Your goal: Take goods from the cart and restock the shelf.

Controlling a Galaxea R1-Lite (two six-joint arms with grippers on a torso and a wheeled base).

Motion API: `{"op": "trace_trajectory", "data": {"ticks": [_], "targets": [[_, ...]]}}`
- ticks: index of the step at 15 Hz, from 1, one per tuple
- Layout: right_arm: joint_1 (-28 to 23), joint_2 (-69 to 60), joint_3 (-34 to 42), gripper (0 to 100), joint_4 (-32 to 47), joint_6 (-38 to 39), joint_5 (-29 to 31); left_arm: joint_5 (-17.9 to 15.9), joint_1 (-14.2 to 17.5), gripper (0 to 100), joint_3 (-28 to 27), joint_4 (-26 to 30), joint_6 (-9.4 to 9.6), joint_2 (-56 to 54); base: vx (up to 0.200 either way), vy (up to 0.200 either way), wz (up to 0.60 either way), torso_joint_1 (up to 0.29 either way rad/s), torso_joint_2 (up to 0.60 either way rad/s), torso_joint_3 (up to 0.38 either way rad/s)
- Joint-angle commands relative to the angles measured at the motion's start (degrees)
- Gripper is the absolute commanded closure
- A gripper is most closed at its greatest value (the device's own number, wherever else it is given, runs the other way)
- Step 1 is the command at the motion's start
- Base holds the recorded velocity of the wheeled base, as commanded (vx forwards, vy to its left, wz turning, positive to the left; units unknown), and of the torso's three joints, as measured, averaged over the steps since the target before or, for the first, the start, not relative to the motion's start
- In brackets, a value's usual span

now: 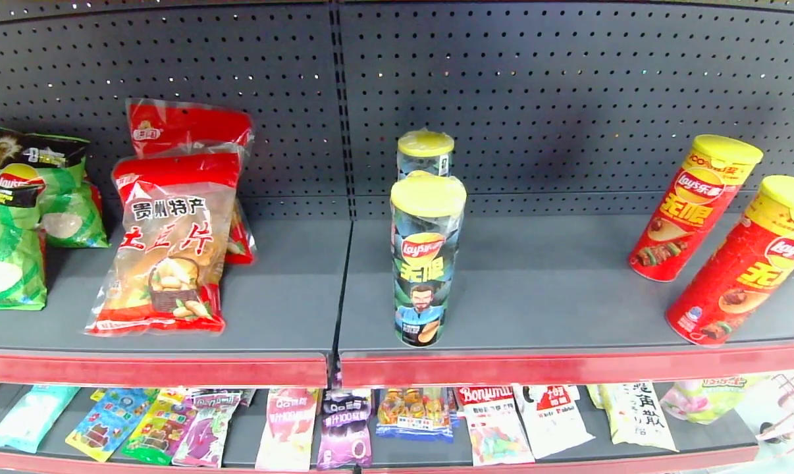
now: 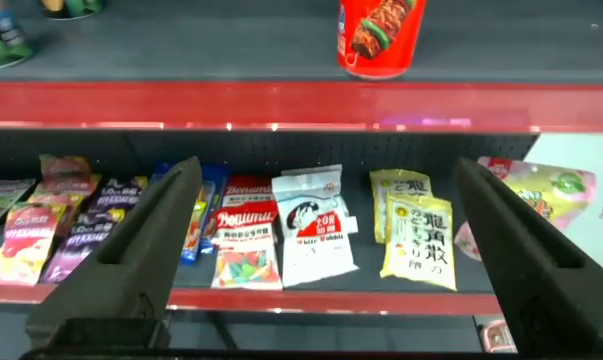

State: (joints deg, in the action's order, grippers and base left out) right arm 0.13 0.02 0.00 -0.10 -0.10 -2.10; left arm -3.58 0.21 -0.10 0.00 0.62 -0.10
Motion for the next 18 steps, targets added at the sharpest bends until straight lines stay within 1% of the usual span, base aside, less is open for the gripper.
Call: {"op": "trace_trajectory", "data": {"ticks": [1, 2, 18], "targets": [[0.04, -0.02, 0.0, 0, 0.01, 0.01, -0.01, -0.02, 0.06, 0, 0.01, 0.0, -0.01, 0.1, 0.0, 0.0, 0.0, 0.0, 0.0, 0.0], [0.04, -0.02, 0.0, 0, 0.01, 0.01, -0.01, -0.02, 0.06, 0, 0.01, 0.0, -0.01, 0.1, 0.0, 0.0, 0.0, 0.0, 0.0, 0.0], [0.04, -0.02, 0.0, 0, 0.01, 0.01, -0.01, -0.02, 0.06, 0, 0.01, 0.0, -0.01, 0.1, 0.0, -0.2, 0.0, 0.003, 0.0, 0.001]]}}
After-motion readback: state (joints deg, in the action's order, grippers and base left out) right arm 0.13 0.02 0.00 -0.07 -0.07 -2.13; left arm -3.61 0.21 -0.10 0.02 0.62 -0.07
